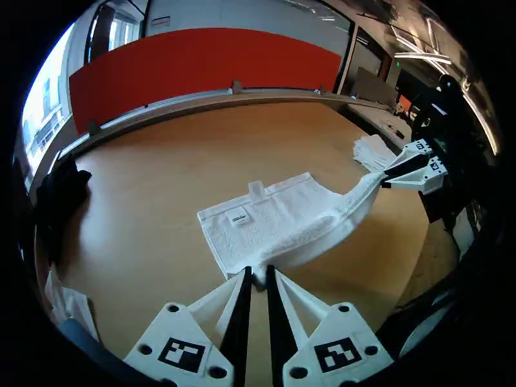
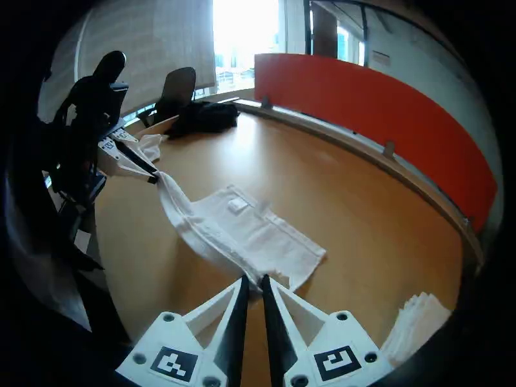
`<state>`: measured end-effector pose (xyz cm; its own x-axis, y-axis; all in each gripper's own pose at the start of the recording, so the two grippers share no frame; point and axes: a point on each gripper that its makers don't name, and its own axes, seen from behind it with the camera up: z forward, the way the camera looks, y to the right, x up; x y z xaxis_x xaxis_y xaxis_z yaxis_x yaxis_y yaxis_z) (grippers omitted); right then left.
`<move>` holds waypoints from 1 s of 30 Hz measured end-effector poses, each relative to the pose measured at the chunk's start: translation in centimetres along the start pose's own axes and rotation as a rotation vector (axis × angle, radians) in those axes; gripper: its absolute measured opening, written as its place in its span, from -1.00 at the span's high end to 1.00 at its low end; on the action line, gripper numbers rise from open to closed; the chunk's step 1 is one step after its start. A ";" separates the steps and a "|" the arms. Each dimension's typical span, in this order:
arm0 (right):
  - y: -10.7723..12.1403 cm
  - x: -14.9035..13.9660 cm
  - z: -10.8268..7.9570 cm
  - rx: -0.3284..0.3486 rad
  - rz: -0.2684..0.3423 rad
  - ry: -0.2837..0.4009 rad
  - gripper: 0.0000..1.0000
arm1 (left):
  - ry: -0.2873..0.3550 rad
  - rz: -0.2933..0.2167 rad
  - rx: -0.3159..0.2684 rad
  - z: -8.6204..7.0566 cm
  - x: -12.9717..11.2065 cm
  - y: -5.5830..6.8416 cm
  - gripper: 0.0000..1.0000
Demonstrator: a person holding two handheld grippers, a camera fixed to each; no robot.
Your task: Fold towel
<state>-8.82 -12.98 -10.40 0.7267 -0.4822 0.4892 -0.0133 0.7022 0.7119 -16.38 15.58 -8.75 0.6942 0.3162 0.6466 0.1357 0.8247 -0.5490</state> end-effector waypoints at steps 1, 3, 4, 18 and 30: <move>0.2 0.0 0.2 -0.002 0.001 -0.001 0.69 | -0.001 -0.002 0.001 0.2 0.0 -0.1 0.68; 0.5 -0.1 0.6 -0.005 0.003 -0.005 0.69 | -0.002 -0.005 0.002 0.7 0.0 -0.3 0.68; 0.7 -0.1 0.8 -0.008 0.004 -0.007 0.69 | -0.002 -0.008 0.001 0.9 0.1 -0.4 0.68; 3.0 -0.2 3.3 -0.022 0.014 -0.034 0.69 | -0.008 -0.010 0.011 4.0 1.0 -2.3 0.68; 4.7 -0.1 5.2 -0.020 0.041 -0.047 0.69 | -0.025 0.000 0.011 6.2 1.7 -3.7 0.68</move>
<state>-12.56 -12.39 -4.48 0.6931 -0.4764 0.5409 -0.0286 0.7317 0.6810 -20.11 15.94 -2.33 0.6763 0.3276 0.6598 0.1276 0.8300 -0.5430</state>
